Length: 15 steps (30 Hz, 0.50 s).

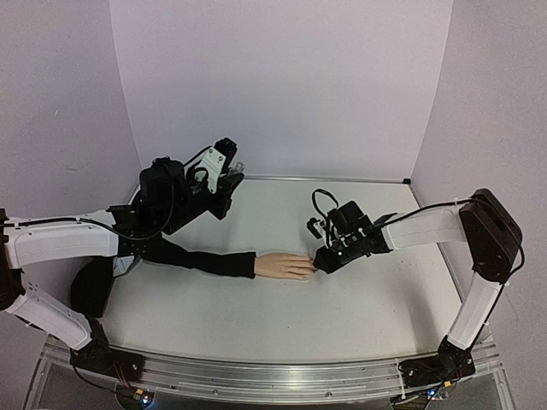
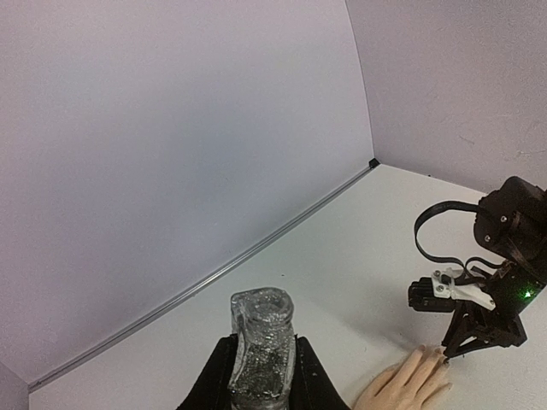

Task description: Paint the nails

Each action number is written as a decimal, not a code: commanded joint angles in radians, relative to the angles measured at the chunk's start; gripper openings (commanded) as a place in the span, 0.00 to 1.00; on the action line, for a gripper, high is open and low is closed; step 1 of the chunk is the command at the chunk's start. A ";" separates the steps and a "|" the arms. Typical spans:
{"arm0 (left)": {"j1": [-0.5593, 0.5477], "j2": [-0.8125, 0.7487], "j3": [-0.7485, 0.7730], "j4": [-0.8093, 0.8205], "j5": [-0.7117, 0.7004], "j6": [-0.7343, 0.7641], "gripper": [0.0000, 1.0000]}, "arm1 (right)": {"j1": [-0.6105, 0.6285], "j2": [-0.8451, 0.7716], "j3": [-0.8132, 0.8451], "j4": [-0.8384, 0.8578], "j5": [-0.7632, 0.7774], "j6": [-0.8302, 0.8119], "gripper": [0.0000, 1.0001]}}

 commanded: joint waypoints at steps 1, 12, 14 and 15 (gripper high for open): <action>0.002 -0.047 0.010 0.013 -0.006 0.012 0.00 | 0.005 0.005 0.005 -0.013 0.024 -0.005 0.00; 0.003 -0.047 0.009 0.012 -0.006 0.011 0.00 | 0.004 -0.006 -0.002 -0.013 0.038 -0.007 0.00; 0.002 -0.046 0.009 0.010 -0.006 0.010 0.00 | 0.005 -0.008 -0.005 -0.013 0.039 -0.007 0.00; 0.002 -0.046 0.010 0.010 -0.006 0.010 0.00 | 0.005 -0.009 -0.006 -0.013 0.040 -0.007 0.00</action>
